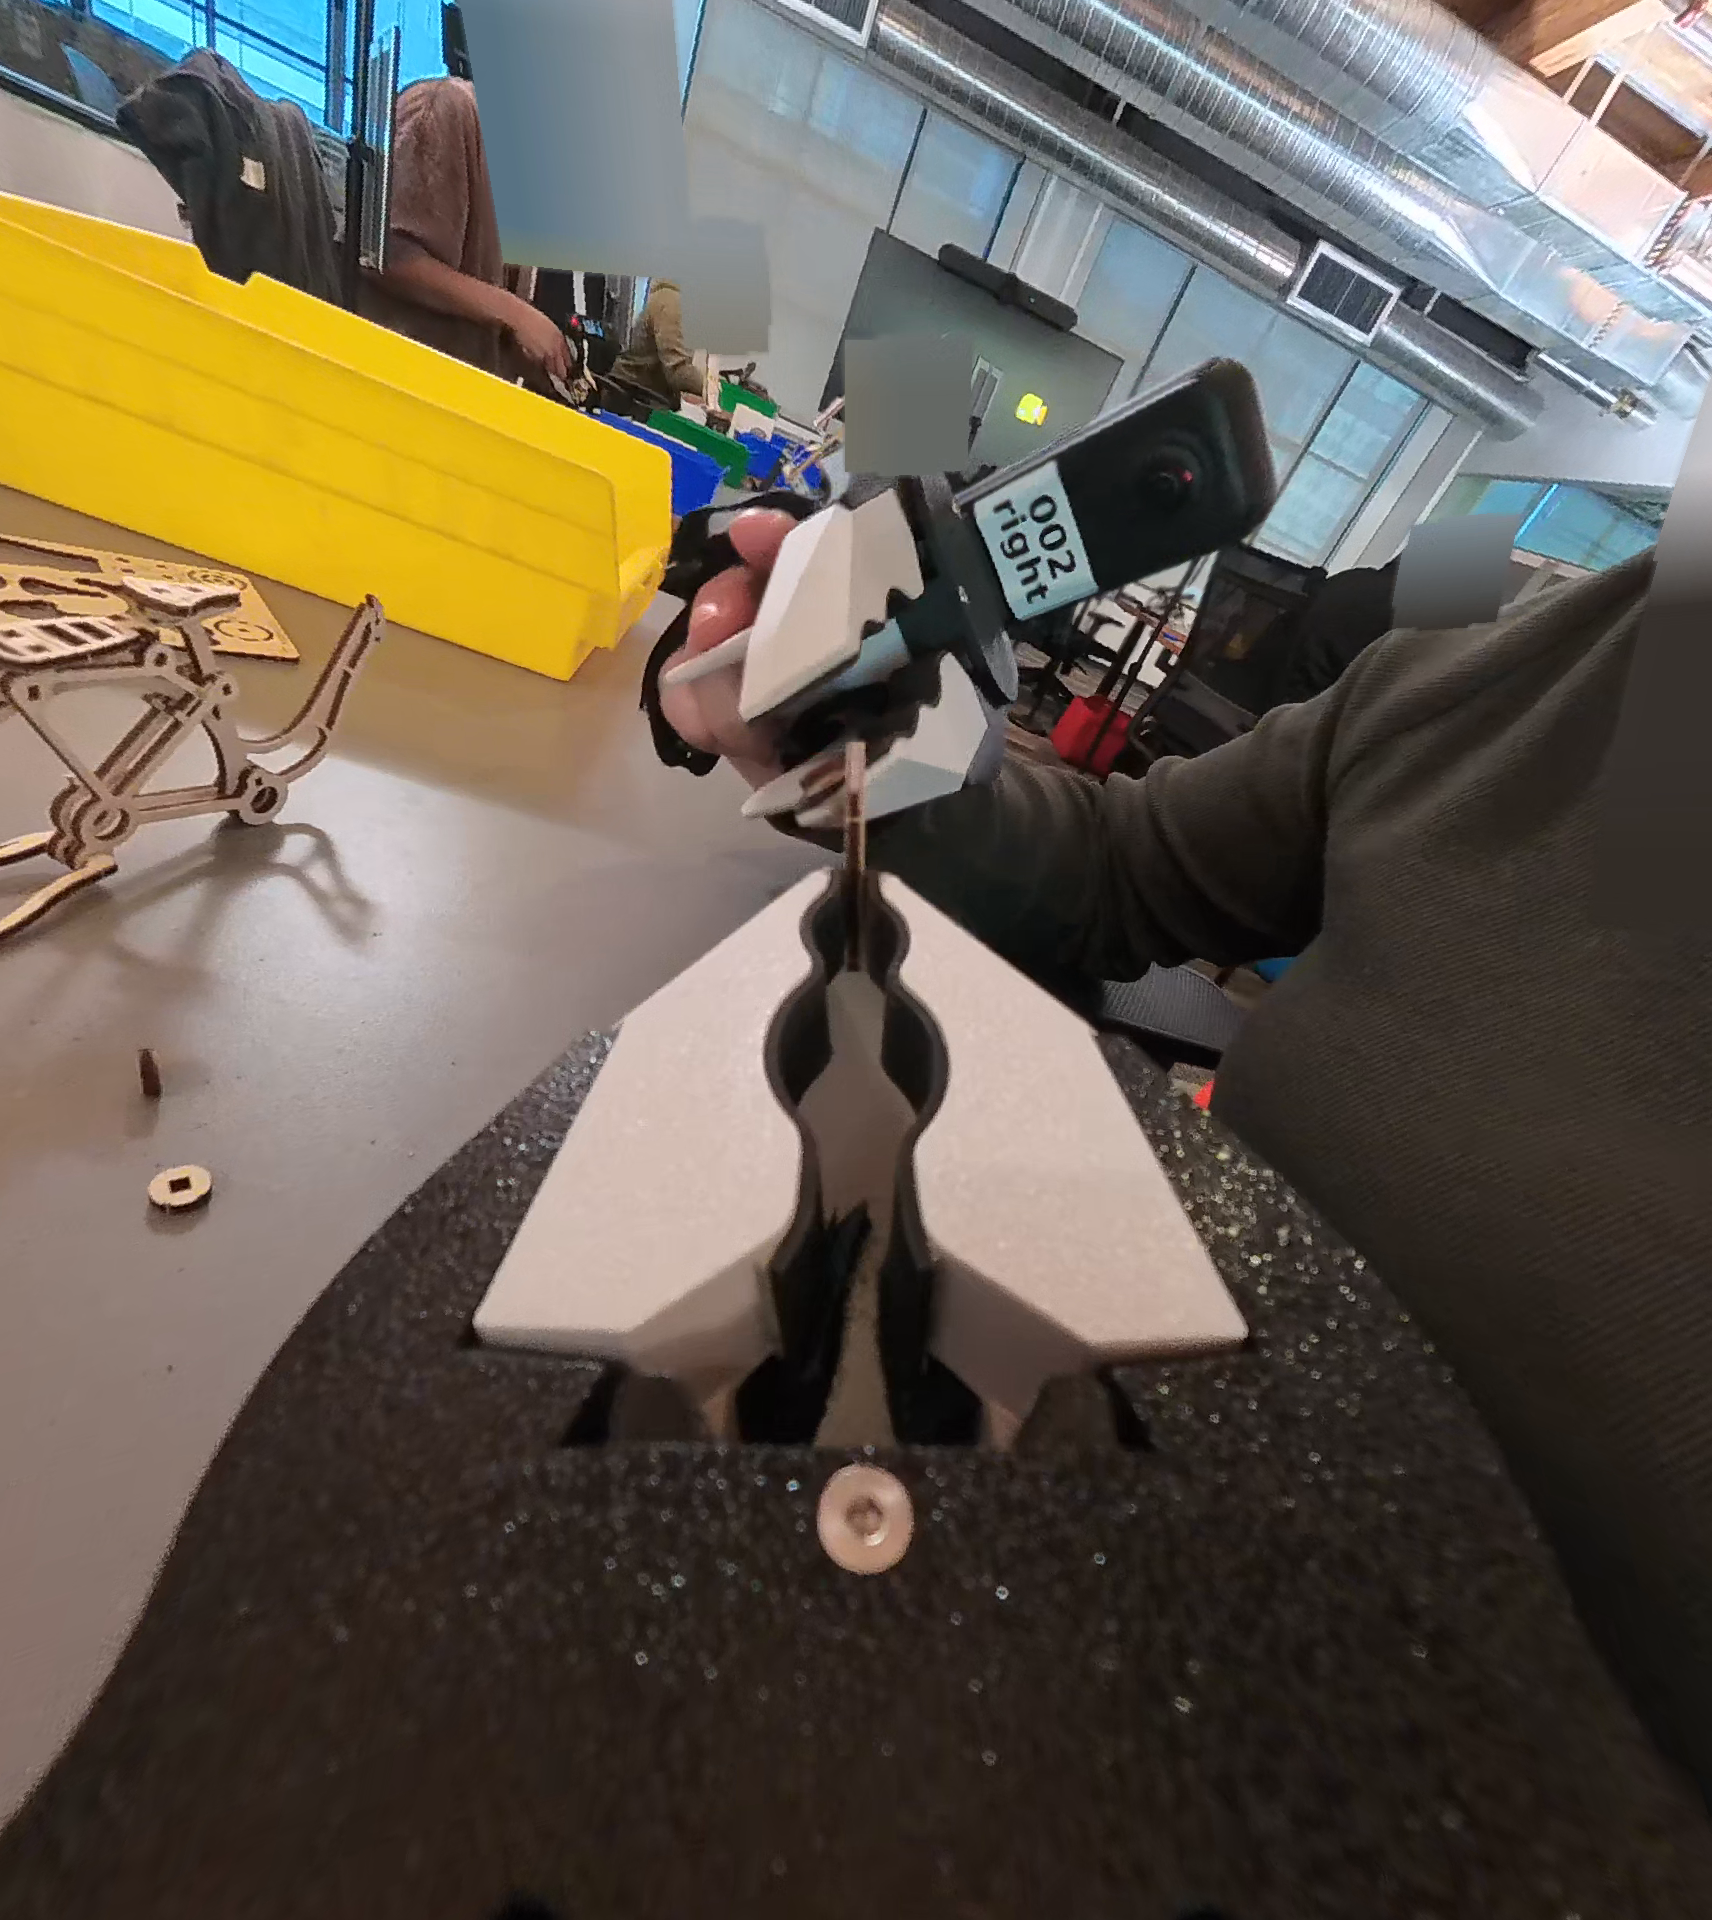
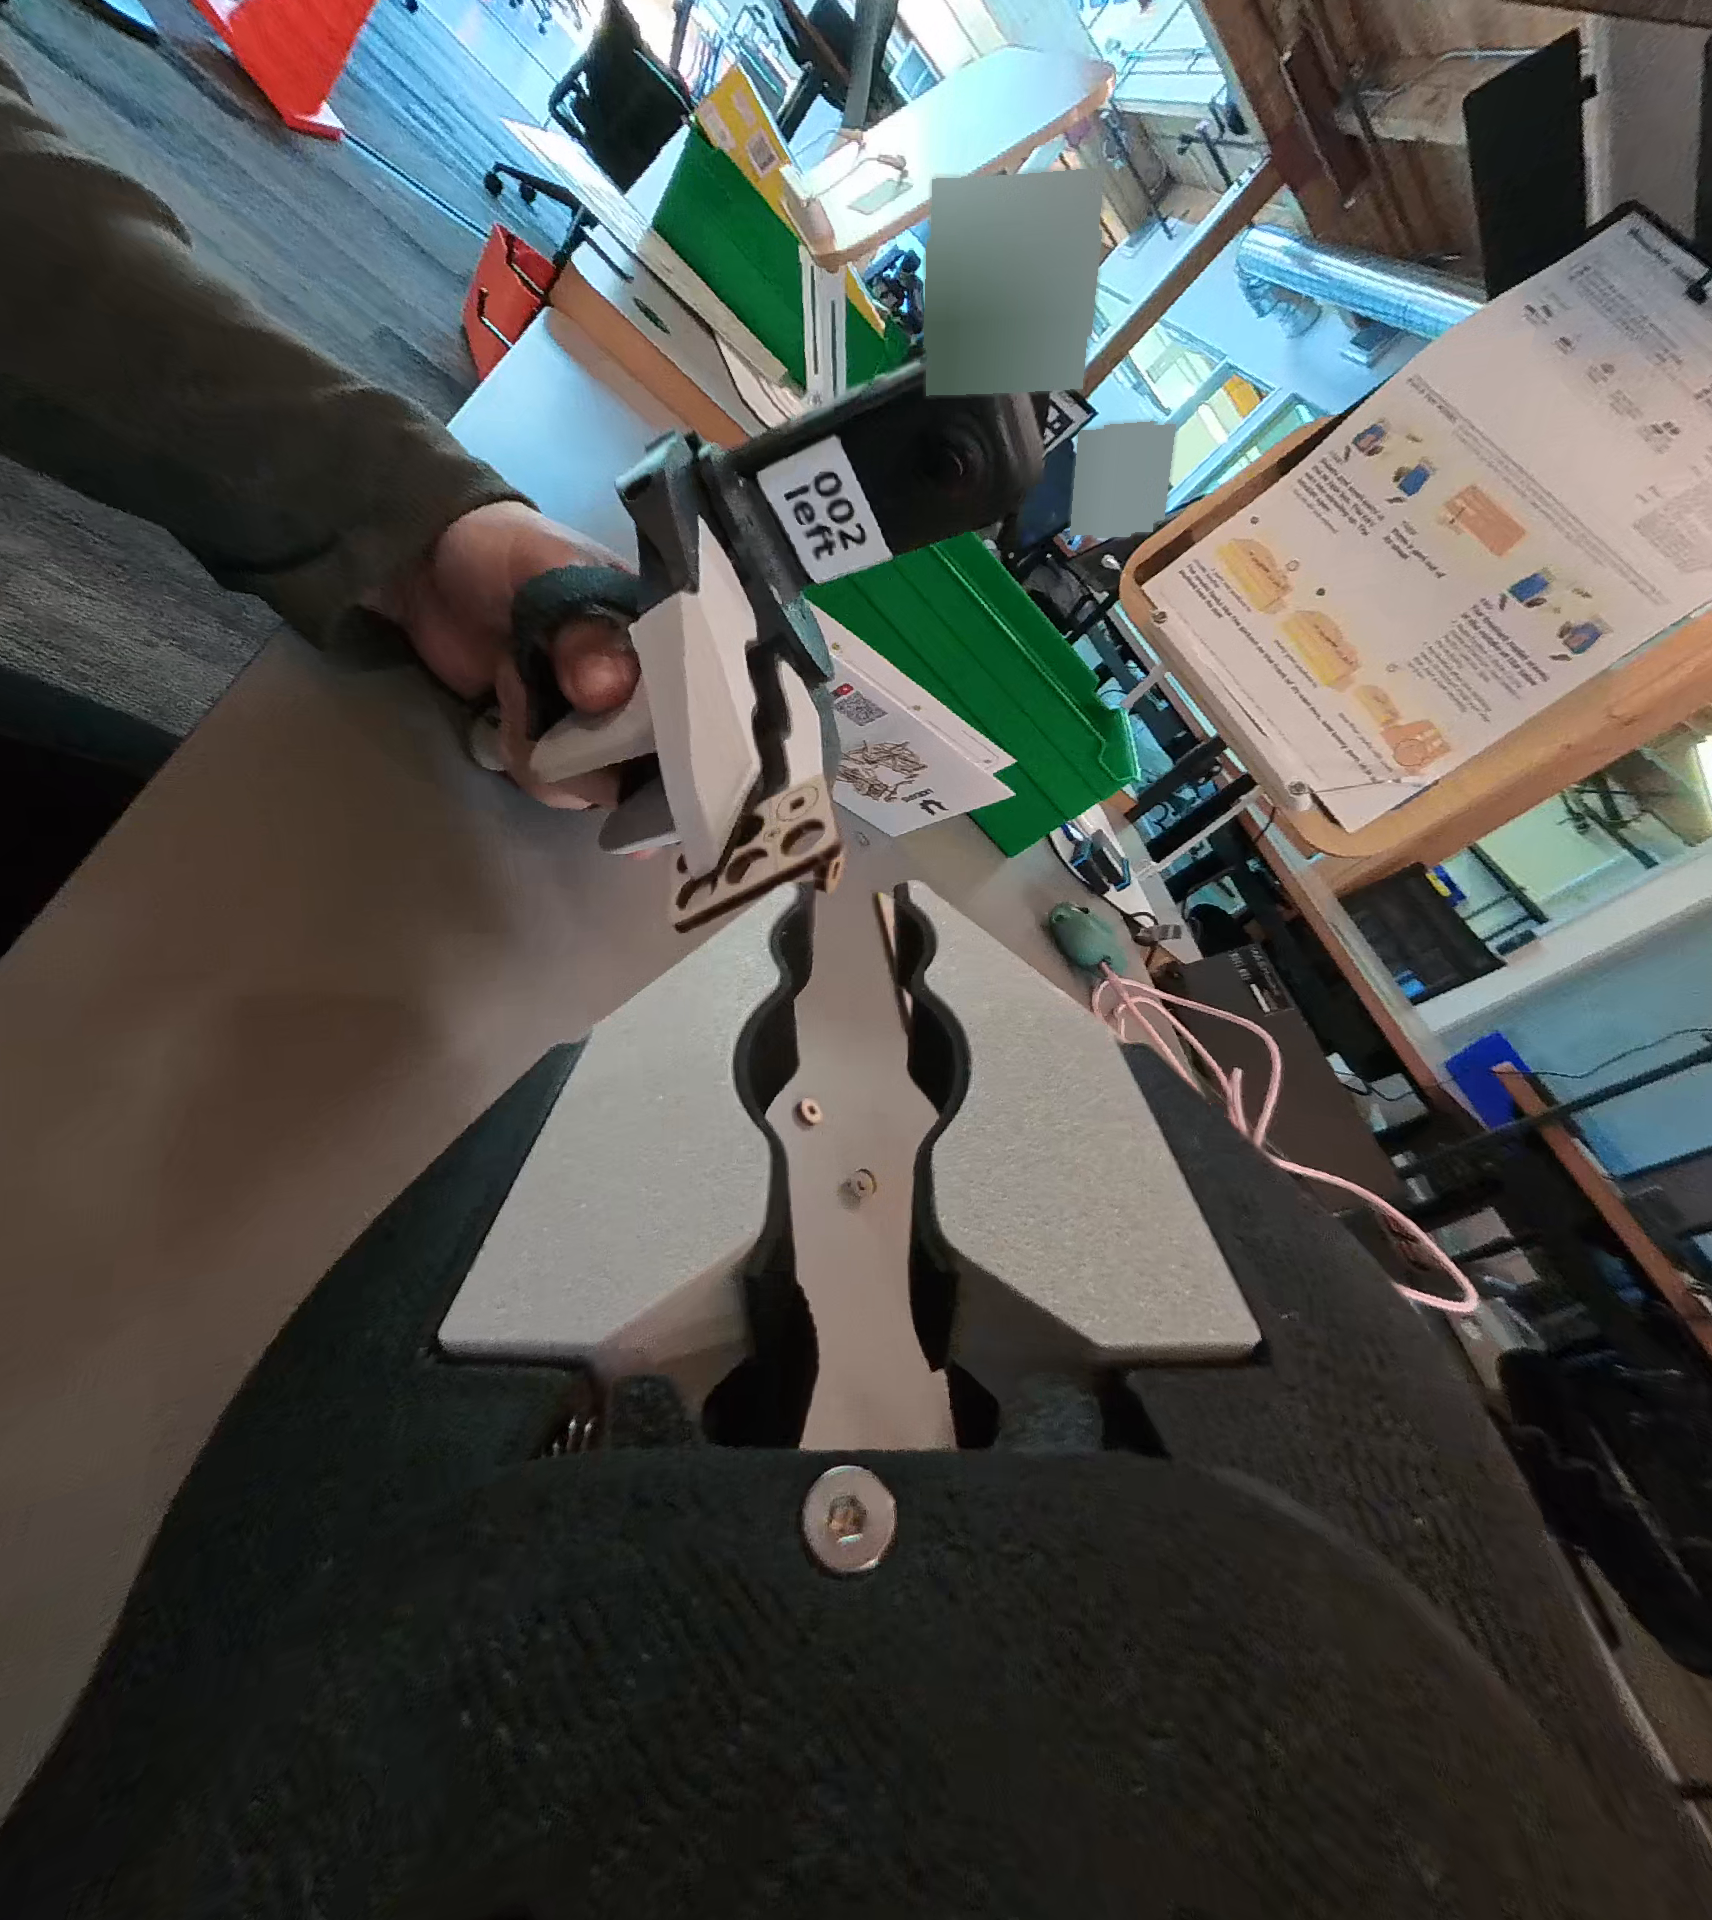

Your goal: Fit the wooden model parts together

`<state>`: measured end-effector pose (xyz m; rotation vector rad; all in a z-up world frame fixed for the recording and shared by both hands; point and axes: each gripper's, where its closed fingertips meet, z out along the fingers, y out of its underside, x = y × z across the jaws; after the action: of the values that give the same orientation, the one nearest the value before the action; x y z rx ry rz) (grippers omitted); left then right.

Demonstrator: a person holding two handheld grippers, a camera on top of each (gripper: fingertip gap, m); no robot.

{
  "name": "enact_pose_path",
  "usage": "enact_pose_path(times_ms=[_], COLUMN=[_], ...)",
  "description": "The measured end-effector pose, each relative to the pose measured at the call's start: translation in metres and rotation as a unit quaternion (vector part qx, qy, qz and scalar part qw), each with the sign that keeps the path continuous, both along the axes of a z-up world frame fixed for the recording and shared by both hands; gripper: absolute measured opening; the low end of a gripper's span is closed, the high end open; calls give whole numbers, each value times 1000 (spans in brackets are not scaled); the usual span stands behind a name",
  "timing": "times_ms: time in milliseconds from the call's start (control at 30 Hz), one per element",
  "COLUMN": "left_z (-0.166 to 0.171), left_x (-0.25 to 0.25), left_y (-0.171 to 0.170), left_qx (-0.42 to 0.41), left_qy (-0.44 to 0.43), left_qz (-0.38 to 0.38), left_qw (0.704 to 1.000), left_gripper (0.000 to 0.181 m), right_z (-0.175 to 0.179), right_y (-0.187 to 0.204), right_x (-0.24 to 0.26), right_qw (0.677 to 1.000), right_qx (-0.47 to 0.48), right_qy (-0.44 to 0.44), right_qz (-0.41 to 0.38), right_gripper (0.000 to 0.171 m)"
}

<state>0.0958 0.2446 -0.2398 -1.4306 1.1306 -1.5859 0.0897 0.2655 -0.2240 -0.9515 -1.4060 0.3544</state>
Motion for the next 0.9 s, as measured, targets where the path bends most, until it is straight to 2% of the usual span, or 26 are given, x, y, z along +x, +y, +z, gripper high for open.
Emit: enact_pose_path(times_ms=[100, 133, 233, 467, 533, 667, 800, 900], left_z=[-3, -3, -4, -4, -3, -3, -7, -11], left_x=[2, 2, 3, 2, 1, 0, 3, 6], left_y=[-1, -1, -1, 12, 19, 26, 25, 24], left_qx=[-2, -4, -6, -16, -9, 15, 56, 82], left_qy=[10, 11, 15, 12, 11, 15, 36, 54], left_qz=[-6, -6, -5, 34, 61, 101, 121, 129], left_qw=[1000, 1000, 1000, 999, 998, 995, 990, 987], left_gripper=[0, 0, 0, 0, 0, 0, 0, 0], right_z=[-1, -1, 5, -10, -5, 8, 0, -1], right_y=[0, -1, 3, 34, 31, 13, 11, 9], right_x=[0, 0, 0, 9, 9, 4, -2, -6], right_qw=[1000, 1000, 999, 994, 992, 974, 966, 962], right_qx=[8, 12, 27, -56, -102, -208, -248, -262], right_qy=[-6, -4, 9, -5, 22, 82, 71, 72], right_qz=[-1, -2, -15, -91, -71, 21, 30, 33], right_gripper=[8, 0, 0, 0, 2, 20, 19, 11])
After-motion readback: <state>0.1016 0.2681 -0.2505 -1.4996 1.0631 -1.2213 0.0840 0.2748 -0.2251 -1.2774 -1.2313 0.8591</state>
